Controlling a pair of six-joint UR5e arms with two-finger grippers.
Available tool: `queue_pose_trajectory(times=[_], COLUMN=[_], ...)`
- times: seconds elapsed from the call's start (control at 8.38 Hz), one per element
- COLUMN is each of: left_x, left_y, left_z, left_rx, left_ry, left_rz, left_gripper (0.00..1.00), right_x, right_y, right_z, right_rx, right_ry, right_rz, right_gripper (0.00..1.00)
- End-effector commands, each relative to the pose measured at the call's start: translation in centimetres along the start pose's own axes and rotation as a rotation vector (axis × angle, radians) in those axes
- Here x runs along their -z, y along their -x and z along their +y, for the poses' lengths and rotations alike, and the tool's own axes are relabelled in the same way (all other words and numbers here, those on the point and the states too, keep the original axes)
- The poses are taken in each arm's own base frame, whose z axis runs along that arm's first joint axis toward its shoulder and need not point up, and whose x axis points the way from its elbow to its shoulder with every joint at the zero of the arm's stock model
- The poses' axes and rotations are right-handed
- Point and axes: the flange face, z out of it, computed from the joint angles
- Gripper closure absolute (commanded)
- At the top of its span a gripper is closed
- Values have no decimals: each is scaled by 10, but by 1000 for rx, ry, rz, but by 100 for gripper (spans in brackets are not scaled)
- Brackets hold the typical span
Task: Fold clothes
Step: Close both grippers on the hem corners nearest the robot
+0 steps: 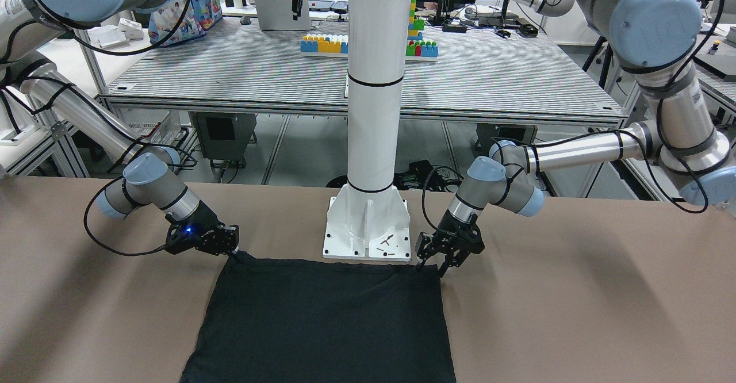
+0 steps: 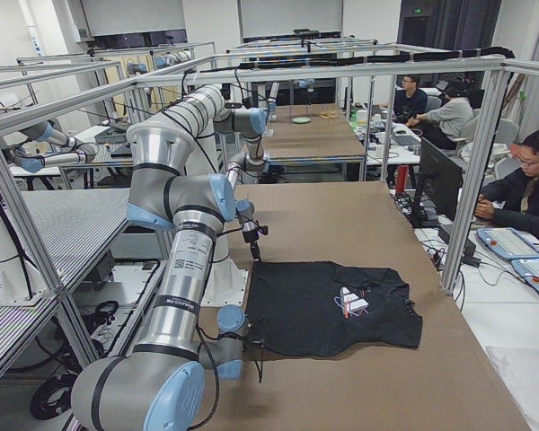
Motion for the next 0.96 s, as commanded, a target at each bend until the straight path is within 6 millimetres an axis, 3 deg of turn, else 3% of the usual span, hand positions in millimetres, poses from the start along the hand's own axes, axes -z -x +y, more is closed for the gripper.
queue_pose_trajectory(times=[0.0,0.48,0.72,0.84], left_x=[-4,9,35,55], left_y=[2,-14,-28,-36], left_z=[4,2,-15,-39], left_rx=[-12,-2,7,5], left_ry=[-17,-9,18,28], left_rz=[-8,32,78,110], left_gripper=[100,100,100,100], right_x=[0,0,15,36], right_y=[3,4,14,26], right_z=[0,0,1,5], right_rx=[1,2,2,5], right_ry=[1,4,8,29], right_rz=[-8,-9,-31,-51], right_gripper=[100,100,100,100])
